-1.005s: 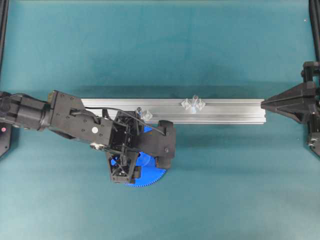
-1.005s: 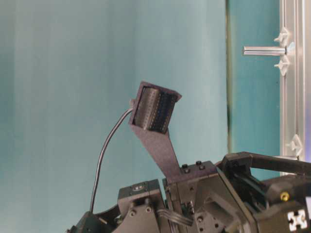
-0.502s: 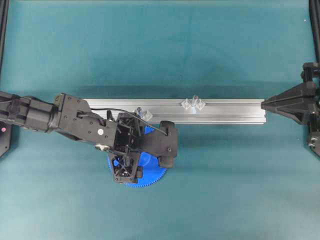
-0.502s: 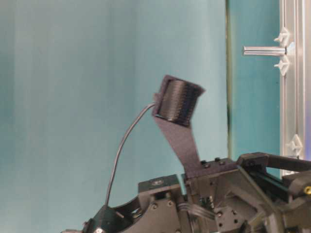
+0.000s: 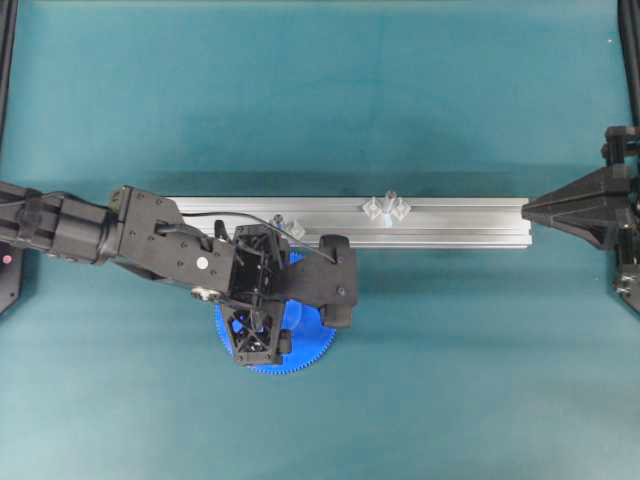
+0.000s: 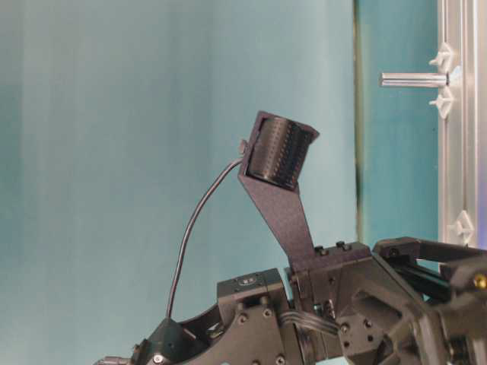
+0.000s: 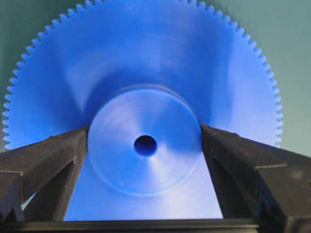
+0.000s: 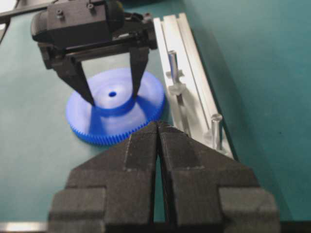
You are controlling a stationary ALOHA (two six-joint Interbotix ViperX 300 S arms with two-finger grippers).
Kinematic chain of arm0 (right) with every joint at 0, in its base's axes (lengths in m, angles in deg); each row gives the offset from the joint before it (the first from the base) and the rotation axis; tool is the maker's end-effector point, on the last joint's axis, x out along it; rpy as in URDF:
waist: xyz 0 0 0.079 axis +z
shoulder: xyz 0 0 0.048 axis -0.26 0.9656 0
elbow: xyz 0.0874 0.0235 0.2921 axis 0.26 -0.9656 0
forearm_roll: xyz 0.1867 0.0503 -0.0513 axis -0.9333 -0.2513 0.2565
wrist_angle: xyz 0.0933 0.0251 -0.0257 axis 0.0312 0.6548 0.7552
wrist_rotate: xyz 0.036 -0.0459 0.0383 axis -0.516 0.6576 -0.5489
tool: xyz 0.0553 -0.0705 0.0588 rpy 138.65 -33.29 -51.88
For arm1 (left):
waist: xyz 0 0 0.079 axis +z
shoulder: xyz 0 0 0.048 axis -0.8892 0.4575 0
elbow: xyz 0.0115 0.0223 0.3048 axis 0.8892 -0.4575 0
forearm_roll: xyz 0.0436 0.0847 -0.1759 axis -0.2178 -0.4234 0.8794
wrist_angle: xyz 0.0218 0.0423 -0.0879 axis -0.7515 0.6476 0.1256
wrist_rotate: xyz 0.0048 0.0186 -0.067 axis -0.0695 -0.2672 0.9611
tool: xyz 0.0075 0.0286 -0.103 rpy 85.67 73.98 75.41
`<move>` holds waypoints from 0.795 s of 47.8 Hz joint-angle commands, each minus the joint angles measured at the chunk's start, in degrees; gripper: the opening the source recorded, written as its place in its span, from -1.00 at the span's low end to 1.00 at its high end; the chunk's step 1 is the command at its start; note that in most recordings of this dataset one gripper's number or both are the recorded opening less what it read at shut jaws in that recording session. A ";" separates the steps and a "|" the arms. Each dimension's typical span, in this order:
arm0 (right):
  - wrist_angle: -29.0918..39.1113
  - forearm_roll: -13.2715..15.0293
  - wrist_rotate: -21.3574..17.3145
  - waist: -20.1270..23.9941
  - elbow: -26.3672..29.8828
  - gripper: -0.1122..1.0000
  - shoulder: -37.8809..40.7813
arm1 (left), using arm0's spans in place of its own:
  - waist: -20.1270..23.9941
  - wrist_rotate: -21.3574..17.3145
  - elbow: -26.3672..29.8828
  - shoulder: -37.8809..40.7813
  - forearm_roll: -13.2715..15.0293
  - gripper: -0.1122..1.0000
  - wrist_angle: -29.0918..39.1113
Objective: Insert the large gear onto the shaft.
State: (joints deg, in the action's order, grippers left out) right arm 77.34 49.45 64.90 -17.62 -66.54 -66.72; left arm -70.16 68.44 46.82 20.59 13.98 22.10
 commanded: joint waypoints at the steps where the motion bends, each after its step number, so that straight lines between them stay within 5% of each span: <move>1: -0.62 -0.09 -0.53 -0.18 0.53 -0.68 0.35 | 0.09 0.53 0.18 -0.18 0.18 0.90 -1.05; 38: -0.79 -0.09 -0.53 -0.18 0.00 -0.68 -1.05 | 0.00 -0.70 0.70 0.70 0.09 0.85 5.80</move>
State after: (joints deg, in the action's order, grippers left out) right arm 77.17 49.45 64.99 -17.71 -67.06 -68.13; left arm -70.16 67.74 47.44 21.03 14.16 25.88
